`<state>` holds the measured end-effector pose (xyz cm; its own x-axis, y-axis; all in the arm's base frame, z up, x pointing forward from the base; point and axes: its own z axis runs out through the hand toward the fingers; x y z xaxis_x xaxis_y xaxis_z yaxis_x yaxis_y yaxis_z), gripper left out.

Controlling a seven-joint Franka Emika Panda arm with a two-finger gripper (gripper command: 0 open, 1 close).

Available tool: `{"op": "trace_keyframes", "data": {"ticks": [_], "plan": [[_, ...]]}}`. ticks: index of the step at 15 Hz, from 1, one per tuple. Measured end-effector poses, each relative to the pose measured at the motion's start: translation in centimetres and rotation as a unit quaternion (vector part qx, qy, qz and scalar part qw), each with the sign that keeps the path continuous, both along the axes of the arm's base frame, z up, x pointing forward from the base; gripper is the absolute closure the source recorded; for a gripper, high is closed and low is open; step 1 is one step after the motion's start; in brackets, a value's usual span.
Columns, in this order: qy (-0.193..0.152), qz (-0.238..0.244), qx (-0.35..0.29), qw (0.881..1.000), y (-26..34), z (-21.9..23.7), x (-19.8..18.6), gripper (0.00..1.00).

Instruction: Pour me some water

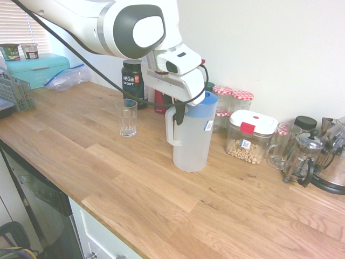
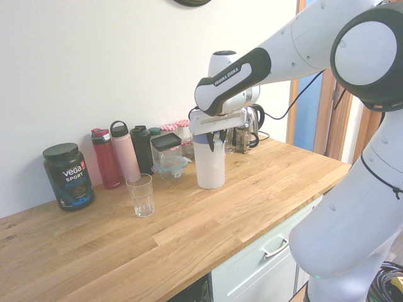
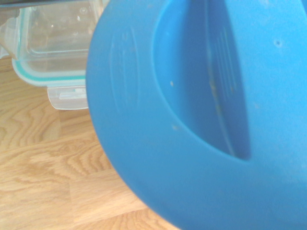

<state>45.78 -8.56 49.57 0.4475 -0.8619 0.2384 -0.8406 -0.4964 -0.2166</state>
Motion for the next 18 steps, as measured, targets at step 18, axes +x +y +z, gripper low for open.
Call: {"op": "trace_keyframes", "data": {"ticks": [18], "plan": [[0.009, 0.093, -0.006, 0.996, 2.3, 6.3, 0.2, 1.0]]}}
